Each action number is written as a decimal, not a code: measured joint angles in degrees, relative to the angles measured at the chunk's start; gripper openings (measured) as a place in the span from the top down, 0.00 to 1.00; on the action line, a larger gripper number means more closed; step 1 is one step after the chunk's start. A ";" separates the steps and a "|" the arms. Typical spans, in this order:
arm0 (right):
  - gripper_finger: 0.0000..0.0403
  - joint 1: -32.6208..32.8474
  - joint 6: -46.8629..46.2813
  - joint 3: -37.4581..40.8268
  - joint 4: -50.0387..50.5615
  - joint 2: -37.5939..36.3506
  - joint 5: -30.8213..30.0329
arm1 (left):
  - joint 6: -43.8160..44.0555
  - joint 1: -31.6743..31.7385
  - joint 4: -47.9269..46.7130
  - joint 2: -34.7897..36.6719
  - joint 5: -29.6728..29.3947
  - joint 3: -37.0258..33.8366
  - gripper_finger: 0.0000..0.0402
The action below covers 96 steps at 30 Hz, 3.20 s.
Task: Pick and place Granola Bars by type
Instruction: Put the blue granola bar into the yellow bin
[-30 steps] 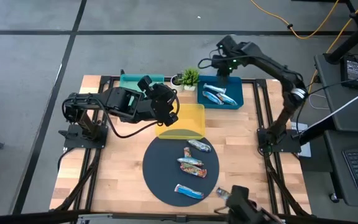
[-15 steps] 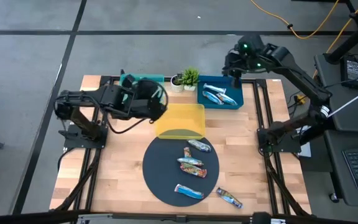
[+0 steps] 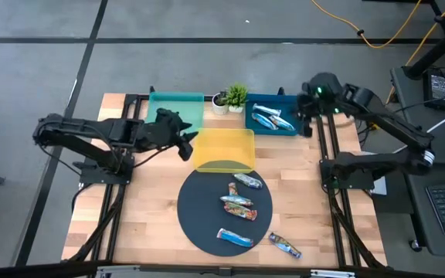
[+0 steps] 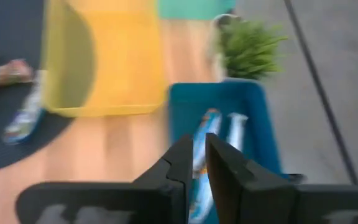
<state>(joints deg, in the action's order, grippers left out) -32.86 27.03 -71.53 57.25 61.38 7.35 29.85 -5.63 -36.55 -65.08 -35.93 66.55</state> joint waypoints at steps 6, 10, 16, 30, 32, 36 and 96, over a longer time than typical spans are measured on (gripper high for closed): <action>0.88 10.81 -4.92 5.26 0.40 -8.75 3.21 | -6.72 0.00 6.62 2.89 3.42 -4.45 0.58; 0.88 19.81 -8.64 5.55 0.97 -11.45 3.30 | -9.99 0.02 6.30 2.74 4.41 -4.59 0.58; 0.88 30.86 -15.43 5.57 -0.50 -9.01 -0.67 | -13.31 0.00 6.35 2.73 5.69 -4.59 0.58; 0.88 43.85 -25.64 5.59 -7.17 6.94 -3.48 | -16.59 0.02 6.29 2.73 13.66 -4.59 0.58; 0.88 45.32 -28.51 5.59 -8.42 8.99 -4.73 | -18.09 0.02 6.30 2.73 15.20 -4.59 0.58; 0.88 48.34 -35.36 5.59 -10.59 12.75 -8.46 | -19.89 0.00 6.28 2.71 16.54 -4.59 0.58; 0.31 44.85 -70.69 5.69 -12.95 41.59 -16.74 | -23.59 0.00 5.02 2.69 20.64 -4.57 0.58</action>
<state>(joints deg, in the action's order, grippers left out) 11.99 -43.66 -65.83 44.30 102.98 -9.39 6.26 -5.63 -31.53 -62.39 -15.29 61.98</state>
